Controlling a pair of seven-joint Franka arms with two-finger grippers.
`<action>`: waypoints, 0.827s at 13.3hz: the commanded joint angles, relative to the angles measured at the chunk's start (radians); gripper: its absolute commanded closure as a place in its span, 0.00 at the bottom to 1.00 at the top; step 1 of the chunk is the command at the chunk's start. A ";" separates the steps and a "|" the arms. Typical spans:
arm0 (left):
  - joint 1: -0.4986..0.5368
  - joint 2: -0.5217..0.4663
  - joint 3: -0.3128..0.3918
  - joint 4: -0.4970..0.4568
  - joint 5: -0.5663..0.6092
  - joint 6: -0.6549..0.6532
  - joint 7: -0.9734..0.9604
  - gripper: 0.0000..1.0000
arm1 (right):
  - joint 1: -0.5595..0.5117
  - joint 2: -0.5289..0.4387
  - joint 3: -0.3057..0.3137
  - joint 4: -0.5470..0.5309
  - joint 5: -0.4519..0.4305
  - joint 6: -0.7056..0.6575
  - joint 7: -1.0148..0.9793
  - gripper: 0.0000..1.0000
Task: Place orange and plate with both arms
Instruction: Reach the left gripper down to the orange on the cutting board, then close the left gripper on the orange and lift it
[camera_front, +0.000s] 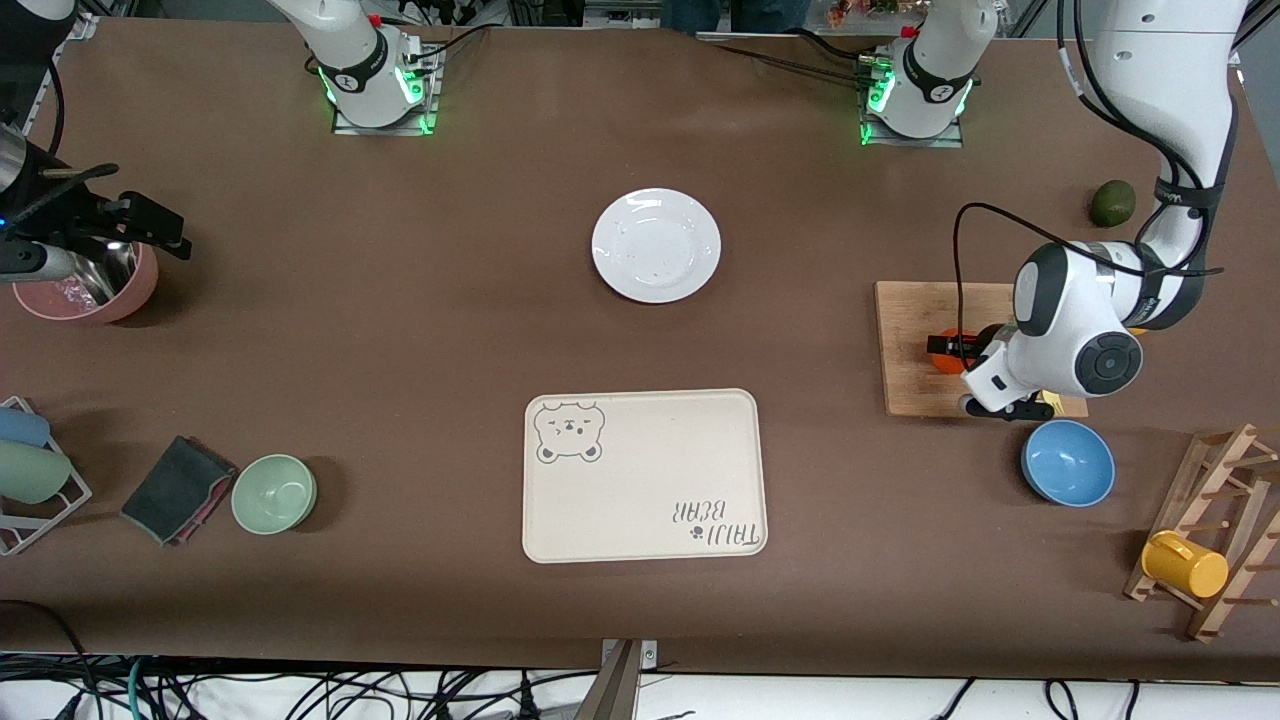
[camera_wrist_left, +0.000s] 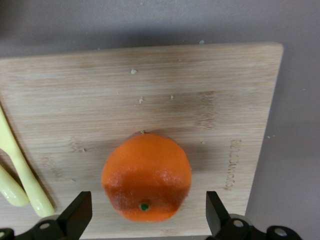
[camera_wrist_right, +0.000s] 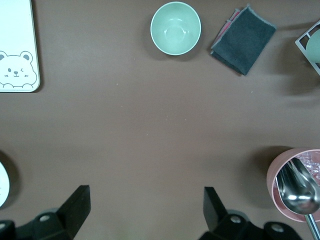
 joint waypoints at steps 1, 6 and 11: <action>0.008 0.027 -0.002 0.021 0.011 0.002 0.022 0.00 | 0.000 -0.006 0.000 -0.003 0.004 -0.003 -0.015 0.00; 0.011 0.053 -0.002 0.022 -0.018 0.002 0.021 0.11 | 0.000 -0.008 -0.001 -0.001 0.006 -0.004 -0.015 0.00; 0.008 0.057 -0.002 0.037 -0.041 -0.003 0.006 0.92 | 0.000 -0.008 0.000 0.000 0.004 0.001 -0.015 0.00</action>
